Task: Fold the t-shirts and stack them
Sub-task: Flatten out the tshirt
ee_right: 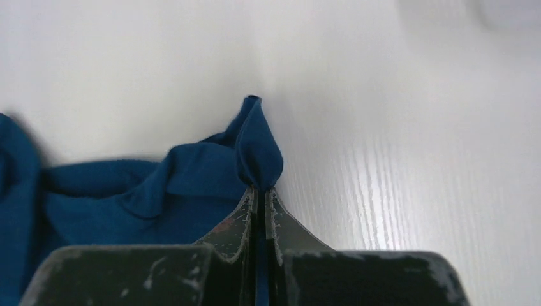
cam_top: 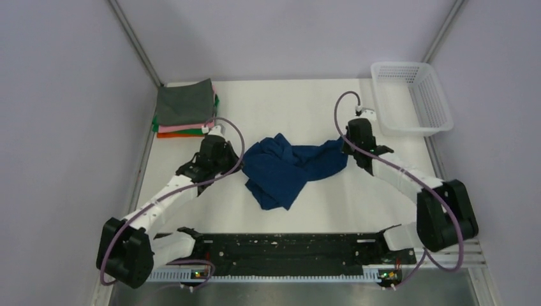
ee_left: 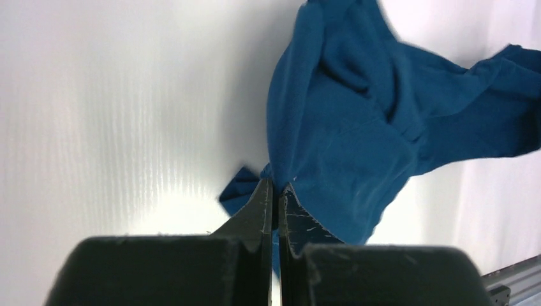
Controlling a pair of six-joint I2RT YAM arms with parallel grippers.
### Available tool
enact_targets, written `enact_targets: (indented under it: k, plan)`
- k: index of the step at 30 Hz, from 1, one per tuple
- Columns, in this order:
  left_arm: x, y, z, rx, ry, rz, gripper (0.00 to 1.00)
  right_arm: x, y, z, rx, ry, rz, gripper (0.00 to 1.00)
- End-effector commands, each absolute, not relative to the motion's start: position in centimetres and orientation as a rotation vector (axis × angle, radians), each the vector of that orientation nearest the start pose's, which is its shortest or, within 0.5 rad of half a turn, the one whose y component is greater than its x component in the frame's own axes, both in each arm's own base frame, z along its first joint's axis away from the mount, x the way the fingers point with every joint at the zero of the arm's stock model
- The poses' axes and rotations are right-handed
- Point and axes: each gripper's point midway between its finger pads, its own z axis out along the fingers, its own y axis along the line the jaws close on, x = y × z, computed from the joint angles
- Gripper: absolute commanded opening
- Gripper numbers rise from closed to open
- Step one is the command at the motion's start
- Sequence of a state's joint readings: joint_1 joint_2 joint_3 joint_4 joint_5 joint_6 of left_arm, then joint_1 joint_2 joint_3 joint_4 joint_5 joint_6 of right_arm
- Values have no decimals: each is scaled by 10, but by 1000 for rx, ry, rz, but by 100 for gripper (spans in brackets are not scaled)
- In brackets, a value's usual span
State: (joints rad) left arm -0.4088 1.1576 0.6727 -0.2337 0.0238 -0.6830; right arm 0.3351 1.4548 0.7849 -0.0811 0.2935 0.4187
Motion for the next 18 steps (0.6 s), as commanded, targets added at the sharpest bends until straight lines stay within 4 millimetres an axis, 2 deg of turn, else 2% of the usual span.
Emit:
enact_targets:
  k: [1, 3, 4, 8, 13, 16, 18]
  plan:
    - [298, -148, 177, -264, 2145, -562, 0, 368, 74, 174, 271, 1968, 37, 0]
    - [293, -147, 204, -229, 2083, -590, 0, 359, 72, 206, 263, 1884, 75, 0]
    - [290, -148, 221, -208, 2048, -613, 0, 352, 72, 228, 261, 1825, 114, 0]
    - [271, -144, 305, -116, 1842, -677, 0, 327, 71, 306, 219, 1643, 216, 0]
    - [221, -133, 424, 7, 1531, -775, 0, 284, 64, 422, 157, 1413, 299, 0]
    - [184, -124, 483, 61, 1369, -828, 0, 251, 60, 483, 106, 1284, 344, 0]
    - [164, -119, 513, 83, 1275, -856, 0, 227, 59, 517, 63, 1198, 375, 0]
